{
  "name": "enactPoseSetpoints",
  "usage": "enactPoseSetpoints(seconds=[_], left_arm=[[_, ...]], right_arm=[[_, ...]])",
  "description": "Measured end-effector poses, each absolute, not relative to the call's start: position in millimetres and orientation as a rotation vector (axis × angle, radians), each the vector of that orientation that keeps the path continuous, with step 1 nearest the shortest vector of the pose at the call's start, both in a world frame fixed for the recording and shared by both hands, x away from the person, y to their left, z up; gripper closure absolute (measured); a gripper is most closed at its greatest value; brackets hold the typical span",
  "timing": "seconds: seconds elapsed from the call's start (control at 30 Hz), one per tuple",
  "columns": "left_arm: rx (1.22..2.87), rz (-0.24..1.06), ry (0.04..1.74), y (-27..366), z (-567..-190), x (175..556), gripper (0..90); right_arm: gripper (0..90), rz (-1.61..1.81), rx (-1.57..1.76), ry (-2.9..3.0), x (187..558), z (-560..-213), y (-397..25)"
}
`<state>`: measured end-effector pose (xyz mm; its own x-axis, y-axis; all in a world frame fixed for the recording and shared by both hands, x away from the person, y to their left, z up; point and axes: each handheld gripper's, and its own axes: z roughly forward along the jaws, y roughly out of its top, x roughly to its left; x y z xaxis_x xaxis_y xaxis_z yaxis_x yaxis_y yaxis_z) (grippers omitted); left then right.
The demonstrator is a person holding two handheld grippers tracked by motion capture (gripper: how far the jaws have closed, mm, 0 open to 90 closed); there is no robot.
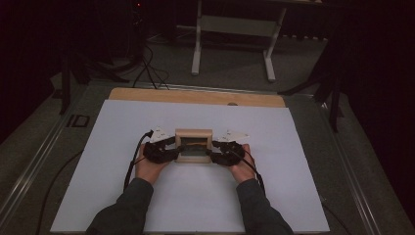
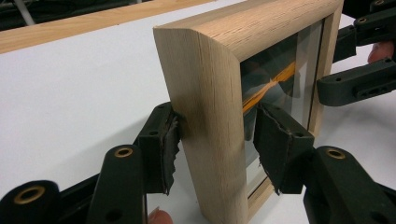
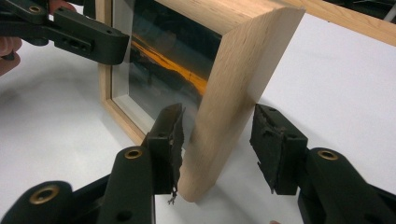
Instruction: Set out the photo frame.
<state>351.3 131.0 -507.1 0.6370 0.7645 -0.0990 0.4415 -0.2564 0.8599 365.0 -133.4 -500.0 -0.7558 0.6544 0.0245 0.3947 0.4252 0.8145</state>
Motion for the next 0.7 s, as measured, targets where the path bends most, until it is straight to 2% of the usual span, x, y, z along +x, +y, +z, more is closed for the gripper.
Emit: enactPoseSetpoints(seconds=[0.7], left_arm=[[1.907, 0.418, 0.948, 132.7, -506.4, 354.8, 49.7]], right_arm=[[54.3, 1.239, 0.904, 2.394, 364.9, -500.5, -132.9]])
